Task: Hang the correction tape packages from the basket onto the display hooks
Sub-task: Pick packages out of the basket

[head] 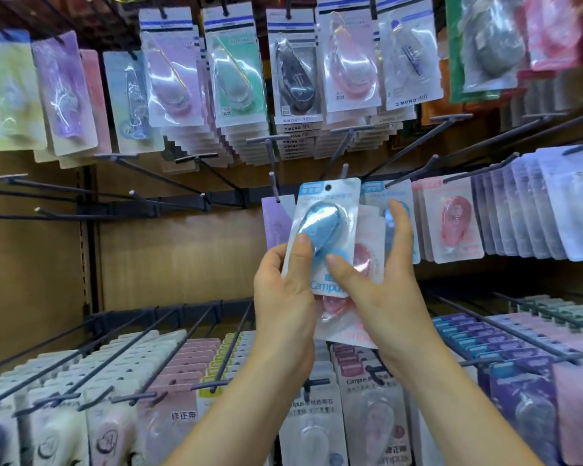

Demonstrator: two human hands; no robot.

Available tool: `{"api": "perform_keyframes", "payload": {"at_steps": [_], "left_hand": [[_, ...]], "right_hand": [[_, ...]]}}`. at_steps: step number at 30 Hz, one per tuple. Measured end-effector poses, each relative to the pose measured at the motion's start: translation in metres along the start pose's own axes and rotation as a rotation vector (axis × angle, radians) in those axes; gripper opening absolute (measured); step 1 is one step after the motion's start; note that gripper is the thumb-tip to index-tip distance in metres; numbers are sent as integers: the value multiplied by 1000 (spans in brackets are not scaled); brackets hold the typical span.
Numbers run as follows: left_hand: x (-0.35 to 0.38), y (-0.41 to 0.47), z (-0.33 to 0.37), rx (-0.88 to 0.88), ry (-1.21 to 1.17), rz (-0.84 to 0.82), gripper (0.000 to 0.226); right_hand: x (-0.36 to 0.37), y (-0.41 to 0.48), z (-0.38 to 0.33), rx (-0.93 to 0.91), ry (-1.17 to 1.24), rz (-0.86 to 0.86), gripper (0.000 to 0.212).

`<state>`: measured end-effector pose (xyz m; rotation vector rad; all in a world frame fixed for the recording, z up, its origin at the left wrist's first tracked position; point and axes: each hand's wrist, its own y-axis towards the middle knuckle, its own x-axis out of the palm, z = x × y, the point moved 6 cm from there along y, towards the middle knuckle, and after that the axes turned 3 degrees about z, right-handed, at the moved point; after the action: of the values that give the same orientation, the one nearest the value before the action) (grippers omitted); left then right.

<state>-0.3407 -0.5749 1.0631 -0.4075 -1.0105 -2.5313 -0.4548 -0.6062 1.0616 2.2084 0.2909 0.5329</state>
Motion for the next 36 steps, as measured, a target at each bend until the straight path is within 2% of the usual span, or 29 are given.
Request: {"api": "perform_keyframes", "payload": {"at_steps": [2,4,9,13,16,19,24,27,30,36], "left_hand": [[2,-3,1,14,-35,23,26],[6,-6,1,-4,-78,13,26],[13,-7,0,-148,-171,-85,32],[11,-7,-4,-203,-138,-140,31],[9,-7,-6,-217,-117,-191,38],[8,-6,-5,-201,-16,-286,40],[16,-4,7,-99,249,-410,25],[35,-4,14,29,400,-440,14],[57,-2,16,52,415,-435,14],[84,1,10,-39,313,-381,25]], "right_hand": [[-6,-3,1,-10,87,55,104],[-8,-4,-2,-20,182,77,102],[-4,-6,-3,135,309,-63,70],[-16,-8,-3,207,258,-51,48],[-26,-8,-11,186,183,-46,42],[-43,-8,-22,139,103,-3,44],[-86,-8,-48,-57,-272,198,64],[-106,-11,-61,-141,-376,281,52],[-121,-14,-68,-167,-409,333,53],[-132,-19,-75,-168,-407,341,69]]}}
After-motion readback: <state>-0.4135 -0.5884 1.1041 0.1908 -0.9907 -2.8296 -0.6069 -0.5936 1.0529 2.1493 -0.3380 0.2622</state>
